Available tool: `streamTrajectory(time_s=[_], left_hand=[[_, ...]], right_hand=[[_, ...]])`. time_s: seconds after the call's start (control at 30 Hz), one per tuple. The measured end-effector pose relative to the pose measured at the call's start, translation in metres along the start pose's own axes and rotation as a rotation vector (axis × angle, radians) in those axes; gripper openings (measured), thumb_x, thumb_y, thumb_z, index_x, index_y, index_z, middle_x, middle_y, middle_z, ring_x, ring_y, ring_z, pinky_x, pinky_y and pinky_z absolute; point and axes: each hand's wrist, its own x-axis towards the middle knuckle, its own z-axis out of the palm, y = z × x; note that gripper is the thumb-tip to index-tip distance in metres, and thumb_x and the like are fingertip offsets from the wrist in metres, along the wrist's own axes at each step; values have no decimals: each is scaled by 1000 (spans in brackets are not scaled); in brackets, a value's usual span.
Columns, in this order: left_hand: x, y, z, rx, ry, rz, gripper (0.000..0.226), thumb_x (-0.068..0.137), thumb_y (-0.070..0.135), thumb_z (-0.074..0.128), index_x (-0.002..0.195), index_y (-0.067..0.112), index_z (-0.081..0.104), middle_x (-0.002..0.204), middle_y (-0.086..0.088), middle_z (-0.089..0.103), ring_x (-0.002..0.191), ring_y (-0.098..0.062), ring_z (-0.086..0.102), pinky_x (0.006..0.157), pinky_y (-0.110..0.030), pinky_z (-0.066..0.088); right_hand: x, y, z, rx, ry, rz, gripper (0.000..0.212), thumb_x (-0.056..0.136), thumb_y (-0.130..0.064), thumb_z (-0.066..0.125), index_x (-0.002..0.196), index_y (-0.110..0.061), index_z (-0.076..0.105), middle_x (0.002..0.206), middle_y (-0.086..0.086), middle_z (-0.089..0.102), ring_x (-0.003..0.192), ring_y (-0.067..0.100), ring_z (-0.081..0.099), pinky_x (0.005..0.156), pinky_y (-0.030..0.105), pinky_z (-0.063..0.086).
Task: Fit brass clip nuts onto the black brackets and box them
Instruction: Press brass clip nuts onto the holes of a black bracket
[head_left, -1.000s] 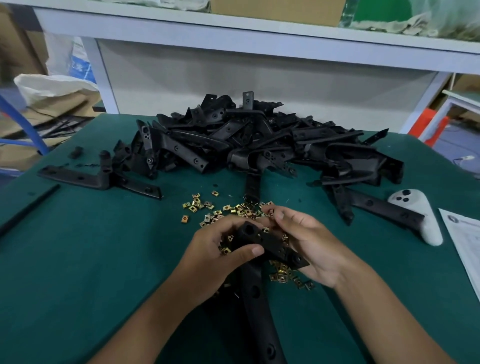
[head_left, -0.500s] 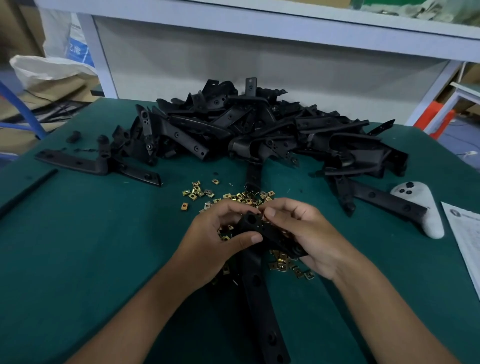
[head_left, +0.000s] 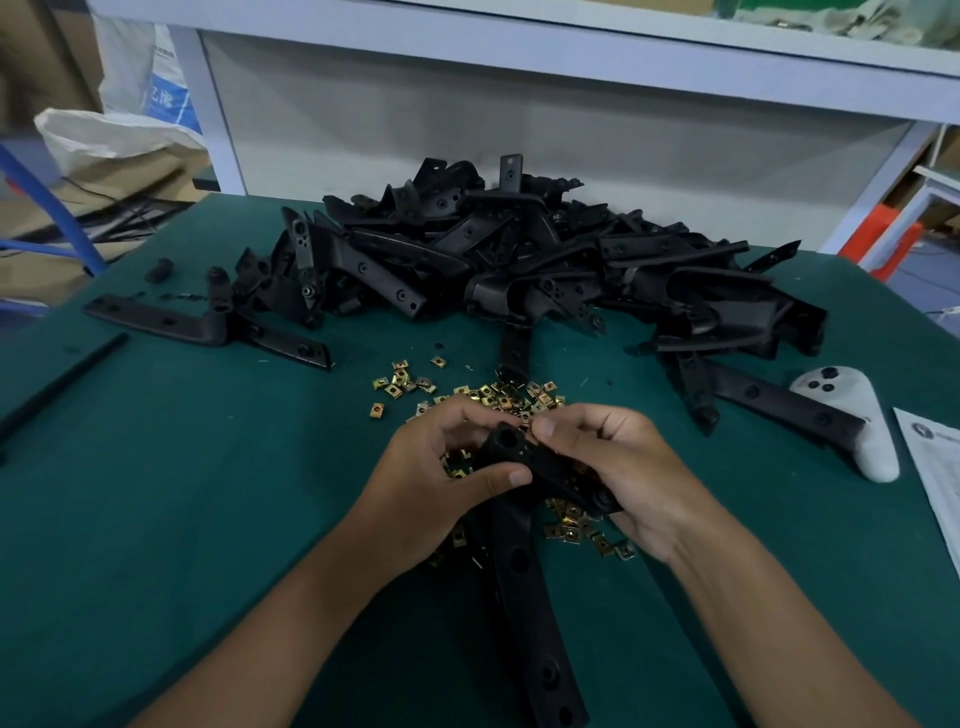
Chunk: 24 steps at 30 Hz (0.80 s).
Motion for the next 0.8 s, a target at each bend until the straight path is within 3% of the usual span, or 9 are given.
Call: streamTrajectory(time_s=[0.17, 0.27, 0.43, 0.53, 0.67, 0.8], left_hand=[[0, -1, 0, 29, 5, -14, 26, 79, 34, 84, 99, 40, 68, 105, 10, 76, 107, -8, 69, 85, -20, 55], [-2, -2, 1, 42, 19, -30, 27, 76, 45, 81, 99, 43, 67, 107, 11, 74, 109, -10, 68, 89, -31, 57], [-1, -3, 1, 39, 20, -22, 26, 81, 29, 84, 98, 41, 68, 105, 9, 75, 107, -12, 69, 90, -32, 57], [0, -3, 1, 65, 28, -11, 26, 80, 33, 84, 98, 40, 68, 102, 11, 74, 105, -8, 68, 88, -20, 53], [0, -2, 1, 87, 71, -3, 28, 75, 48, 81, 98, 42, 67, 100, 14, 74, 103, -5, 68, 86, -16, 51], [1, -3, 1, 65, 66, 2, 29, 80, 36, 83, 104, 44, 69, 99, 14, 74, 100, -4, 68, 82, -9, 49]], right_hand=[[-1, 0, 0, -4, 9, 20, 18, 70, -34, 83, 78, -18, 80, 86, 7, 76, 78, 18, 72, 71, 26, 58], [-3, -3, -1, -5, -18, 23, 16, 71, -34, 83, 74, -19, 78, 83, 6, 75, 74, 17, 71, 66, 24, 56], [-4, -2, 2, -34, 5, 21, 22, 69, -36, 83, 75, -17, 75, 82, 8, 72, 74, 19, 69, 67, 27, 55], [-4, -1, 1, -39, 11, -6, 26, 71, -40, 80, 79, -15, 77, 86, 9, 74, 77, 22, 70, 71, 31, 54], [-3, 1, 0, -115, 19, -73, 32, 85, -45, 67, 93, -18, 81, 100, 9, 78, 96, 24, 74, 87, 33, 55], [-2, 1, -4, -124, -59, -95, 34, 89, -51, 62, 99, -23, 80, 110, 4, 77, 104, 20, 72, 87, 26, 56]])
